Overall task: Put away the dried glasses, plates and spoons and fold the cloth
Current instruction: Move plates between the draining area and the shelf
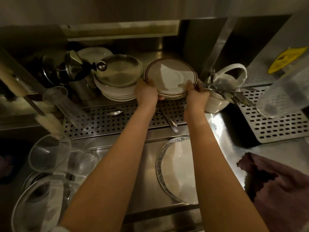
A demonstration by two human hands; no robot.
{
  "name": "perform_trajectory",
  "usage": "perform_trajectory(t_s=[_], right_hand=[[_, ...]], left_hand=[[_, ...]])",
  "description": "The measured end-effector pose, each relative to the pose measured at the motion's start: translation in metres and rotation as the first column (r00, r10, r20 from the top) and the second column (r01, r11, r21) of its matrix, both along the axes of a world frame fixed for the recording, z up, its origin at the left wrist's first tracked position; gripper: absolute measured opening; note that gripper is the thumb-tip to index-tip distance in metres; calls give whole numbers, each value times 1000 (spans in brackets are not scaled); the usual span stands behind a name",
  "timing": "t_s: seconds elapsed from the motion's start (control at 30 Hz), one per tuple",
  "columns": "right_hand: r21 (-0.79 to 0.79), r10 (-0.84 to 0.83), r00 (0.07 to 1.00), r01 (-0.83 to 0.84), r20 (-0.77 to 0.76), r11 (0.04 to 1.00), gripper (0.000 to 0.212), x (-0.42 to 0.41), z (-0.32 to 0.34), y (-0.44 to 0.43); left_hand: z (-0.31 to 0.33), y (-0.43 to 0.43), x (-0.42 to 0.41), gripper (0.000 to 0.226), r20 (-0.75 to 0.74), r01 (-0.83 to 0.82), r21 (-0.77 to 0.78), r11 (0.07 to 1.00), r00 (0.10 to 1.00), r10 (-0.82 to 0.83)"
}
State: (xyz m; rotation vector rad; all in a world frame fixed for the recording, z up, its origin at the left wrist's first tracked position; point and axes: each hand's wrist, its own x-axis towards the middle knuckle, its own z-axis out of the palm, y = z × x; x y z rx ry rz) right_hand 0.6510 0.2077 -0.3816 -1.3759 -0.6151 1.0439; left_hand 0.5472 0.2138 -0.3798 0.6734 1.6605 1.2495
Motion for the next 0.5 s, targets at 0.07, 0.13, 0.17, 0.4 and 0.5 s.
perform_trajectory(t_s=[0.07,0.13,0.17,0.4,0.5], right_hand=[[-9,-14,1000,14,18,1000,31,2,-4,6],[-23,5,999,-4,41,1000,26,3,-6,8],[-33,20,998,-18,58,999,23,3,-6,8],[-61,7,994,0,108,998,29,3,-10,10],[-53,-3,989,11,149,999,29,3,-10,9]], left_hand=[[-2,5,2,31,3,8,-15,1000,1000,-8],[0,7,2,31,-15,10,-20,1000,1000,-10],[2,7,2,31,-32,8,-23,1000,999,-9],[2,7,4,24,-159,12,-26,1000,987,-16],[2,5,6,19,-203,23,-43,999,979,-31]])
